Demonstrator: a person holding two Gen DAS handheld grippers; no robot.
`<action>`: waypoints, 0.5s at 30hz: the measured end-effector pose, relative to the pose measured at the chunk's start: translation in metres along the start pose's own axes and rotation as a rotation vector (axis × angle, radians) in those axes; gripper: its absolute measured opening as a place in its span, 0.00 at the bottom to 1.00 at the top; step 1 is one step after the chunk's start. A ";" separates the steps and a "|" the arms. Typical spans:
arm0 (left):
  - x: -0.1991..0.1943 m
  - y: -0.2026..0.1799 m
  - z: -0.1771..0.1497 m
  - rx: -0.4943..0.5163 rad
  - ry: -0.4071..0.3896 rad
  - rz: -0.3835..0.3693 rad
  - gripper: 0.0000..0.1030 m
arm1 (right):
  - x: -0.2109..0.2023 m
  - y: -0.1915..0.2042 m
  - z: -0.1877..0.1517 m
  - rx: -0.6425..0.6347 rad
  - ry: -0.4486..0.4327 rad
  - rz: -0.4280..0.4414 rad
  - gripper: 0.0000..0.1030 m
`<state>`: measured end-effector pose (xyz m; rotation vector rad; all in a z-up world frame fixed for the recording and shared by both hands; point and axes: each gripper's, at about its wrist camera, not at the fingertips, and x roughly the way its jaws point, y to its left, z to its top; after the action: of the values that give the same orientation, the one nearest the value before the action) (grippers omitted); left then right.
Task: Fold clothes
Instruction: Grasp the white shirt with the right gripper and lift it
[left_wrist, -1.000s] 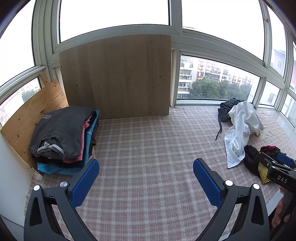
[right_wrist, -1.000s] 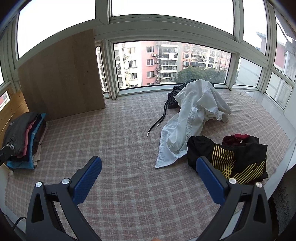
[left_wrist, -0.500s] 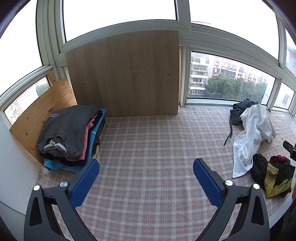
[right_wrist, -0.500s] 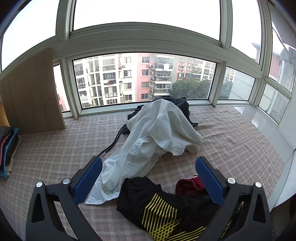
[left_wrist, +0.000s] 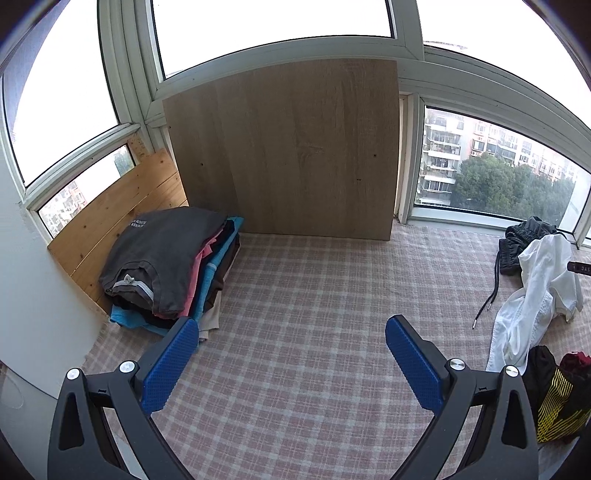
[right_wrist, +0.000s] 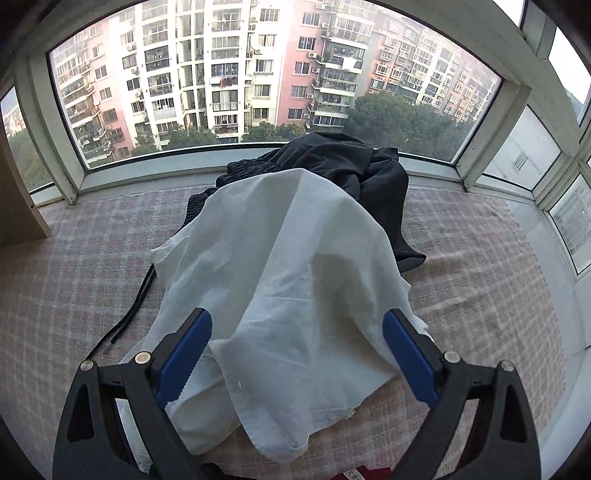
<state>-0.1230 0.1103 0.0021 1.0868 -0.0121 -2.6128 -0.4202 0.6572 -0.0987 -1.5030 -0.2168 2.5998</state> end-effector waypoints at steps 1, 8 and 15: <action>0.002 -0.001 0.001 -0.002 0.004 0.008 0.99 | 0.010 -0.001 -0.001 0.002 0.012 0.006 0.75; 0.021 0.000 0.003 0.005 0.031 0.030 0.99 | -0.030 -0.027 -0.021 0.155 -0.040 0.252 0.06; 0.016 0.017 0.010 -0.003 -0.023 -0.005 0.99 | -0.206 0.092 -0.058 -0.043 -0.245 0.573 0.06</action>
<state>-0.1361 0.0885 -0.0001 1.0565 -0.0110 -2.6292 -0.2714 0.5329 0.0297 -1.4168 0.1664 3.2443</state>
